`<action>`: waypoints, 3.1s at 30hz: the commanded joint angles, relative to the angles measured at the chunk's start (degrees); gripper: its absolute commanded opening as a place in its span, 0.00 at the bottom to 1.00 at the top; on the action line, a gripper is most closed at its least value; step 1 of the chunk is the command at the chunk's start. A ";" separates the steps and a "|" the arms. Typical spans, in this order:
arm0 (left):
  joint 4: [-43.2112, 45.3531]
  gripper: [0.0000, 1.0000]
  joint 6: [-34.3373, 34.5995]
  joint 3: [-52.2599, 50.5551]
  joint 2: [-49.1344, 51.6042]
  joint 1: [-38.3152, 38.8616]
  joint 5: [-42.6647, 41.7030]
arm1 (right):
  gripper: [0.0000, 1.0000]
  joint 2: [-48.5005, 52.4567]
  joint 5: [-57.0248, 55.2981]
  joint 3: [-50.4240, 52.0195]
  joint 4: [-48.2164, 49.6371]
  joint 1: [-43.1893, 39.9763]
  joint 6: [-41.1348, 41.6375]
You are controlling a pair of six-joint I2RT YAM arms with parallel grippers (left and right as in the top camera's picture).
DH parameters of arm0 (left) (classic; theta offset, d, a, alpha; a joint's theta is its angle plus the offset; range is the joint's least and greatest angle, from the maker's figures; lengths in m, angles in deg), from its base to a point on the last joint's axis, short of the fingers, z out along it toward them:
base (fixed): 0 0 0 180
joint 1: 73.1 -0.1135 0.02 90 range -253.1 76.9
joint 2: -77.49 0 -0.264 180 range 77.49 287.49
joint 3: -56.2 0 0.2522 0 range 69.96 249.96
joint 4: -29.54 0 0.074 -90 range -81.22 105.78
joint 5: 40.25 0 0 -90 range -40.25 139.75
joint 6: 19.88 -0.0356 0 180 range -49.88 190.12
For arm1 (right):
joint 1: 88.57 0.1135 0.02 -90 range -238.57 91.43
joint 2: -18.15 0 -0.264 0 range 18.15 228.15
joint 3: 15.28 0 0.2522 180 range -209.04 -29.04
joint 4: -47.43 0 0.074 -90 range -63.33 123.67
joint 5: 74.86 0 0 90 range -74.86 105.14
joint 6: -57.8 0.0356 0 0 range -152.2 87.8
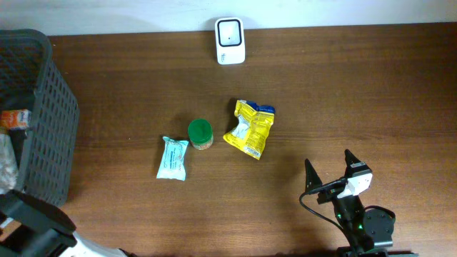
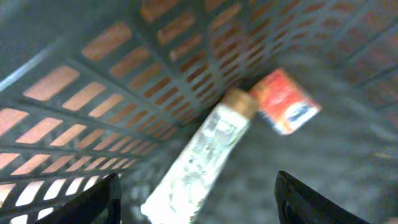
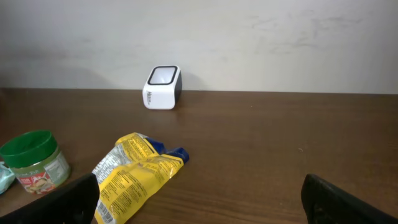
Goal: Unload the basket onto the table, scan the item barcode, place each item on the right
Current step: 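Reach into the basket and grasp the white 250 ml tube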
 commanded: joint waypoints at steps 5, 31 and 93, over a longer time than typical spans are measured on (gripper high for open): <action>6.84 0.81 -6.67 -11.15 1.18 -0.15 4.74 | 0.98 -0.22 0.31 0.26 -0.39 0.42 0.39; 24.76 0.71 -16.13 -27.56 5.95 -0.92 -1.27 | 0.98 -0.22 0.31 0.26 -0.39 0.42 0.39; 36.24 0.00 -9.86 -29.46 -38.49 22.10 -1.27 | 0.98 -0.22 0.31 0.26 -0.39 0.42 0.39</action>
